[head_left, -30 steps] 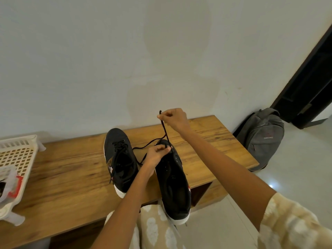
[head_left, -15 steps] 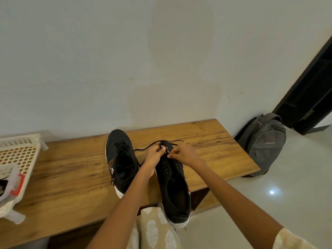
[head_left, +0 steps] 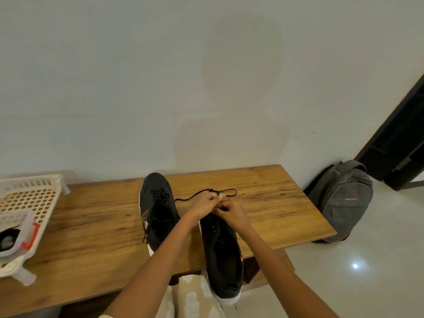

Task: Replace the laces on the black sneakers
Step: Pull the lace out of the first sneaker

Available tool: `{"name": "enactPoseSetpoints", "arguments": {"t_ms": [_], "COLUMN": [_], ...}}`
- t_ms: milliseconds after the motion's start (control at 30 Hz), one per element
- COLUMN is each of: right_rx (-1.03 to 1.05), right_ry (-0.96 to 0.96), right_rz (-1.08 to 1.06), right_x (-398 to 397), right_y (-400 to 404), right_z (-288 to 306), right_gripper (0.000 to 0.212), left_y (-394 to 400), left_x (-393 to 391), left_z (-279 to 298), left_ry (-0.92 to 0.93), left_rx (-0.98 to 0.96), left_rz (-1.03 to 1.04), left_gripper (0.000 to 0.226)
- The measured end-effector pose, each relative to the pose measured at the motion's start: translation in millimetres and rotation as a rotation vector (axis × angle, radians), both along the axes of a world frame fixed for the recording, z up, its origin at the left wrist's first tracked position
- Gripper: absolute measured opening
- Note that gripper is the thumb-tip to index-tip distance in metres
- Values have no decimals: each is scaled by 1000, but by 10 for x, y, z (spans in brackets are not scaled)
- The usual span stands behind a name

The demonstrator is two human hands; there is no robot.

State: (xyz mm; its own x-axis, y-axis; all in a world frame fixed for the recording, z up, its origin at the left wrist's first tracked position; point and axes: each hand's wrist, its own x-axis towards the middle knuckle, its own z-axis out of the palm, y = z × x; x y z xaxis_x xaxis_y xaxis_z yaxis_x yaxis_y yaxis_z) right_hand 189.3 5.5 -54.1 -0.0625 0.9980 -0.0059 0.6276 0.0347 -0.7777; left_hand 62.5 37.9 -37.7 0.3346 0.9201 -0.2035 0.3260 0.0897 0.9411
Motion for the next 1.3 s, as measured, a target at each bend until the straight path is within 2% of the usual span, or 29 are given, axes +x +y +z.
{"name": "enactPoseSetpoints", "arguments": {"t_ms": [167,333,467,633,667,733,833,900,1000,1067,1133,1233,1300], "right_rx": [0,-28,38,168,162,92,-107,-224,-216,-167,-149,-144,-138], "right_ry": [75,373,411,818,834,698,262,83,26,-21,-53,-33,39], "right_rz": [-119,-367,-479,-615,-592,-465,-190,-76,-39,-19,-6,-12,-65], "right_x": [-16,70,273,520,529,488,336,213,56,-31,-94,-128,-119], "right_y": [-47,55,316,513,515,455,259,121,44,63,84,97,114], "right_z": [-17,219,582,1047,1066,992,655,429,228,203,202,186,214], "right_gripper": [24,24,21,11,10,9,12,9,17,20,25,27,23], "left_y": [-36,-110,-131,-105,-88,-65,-52,-51,-22,-12,-9,-10,-1], "left_x": [-79,-140,-156,-170,-166,-159,-150,-150,-157,-180,-188,-171,-151], "left_z": [-51,-67,-76,-80,-94,-108,-103,-74,-87,-87,-95,-84,-88], "left_ry": [88,146,176,223,220,192,37,-46,-119,-184,-207,-203,-203], "left_rx": [21,84,132,139,134,117,26,-25,-93,-155,-179,-147,-150], "left_rz": [76,-18,-56,-82,-66,-16,116,180,246,270,265,248,269], "left_gripper": [15,23,22,19,18,17,8,7,5,19,19,14,20]}}
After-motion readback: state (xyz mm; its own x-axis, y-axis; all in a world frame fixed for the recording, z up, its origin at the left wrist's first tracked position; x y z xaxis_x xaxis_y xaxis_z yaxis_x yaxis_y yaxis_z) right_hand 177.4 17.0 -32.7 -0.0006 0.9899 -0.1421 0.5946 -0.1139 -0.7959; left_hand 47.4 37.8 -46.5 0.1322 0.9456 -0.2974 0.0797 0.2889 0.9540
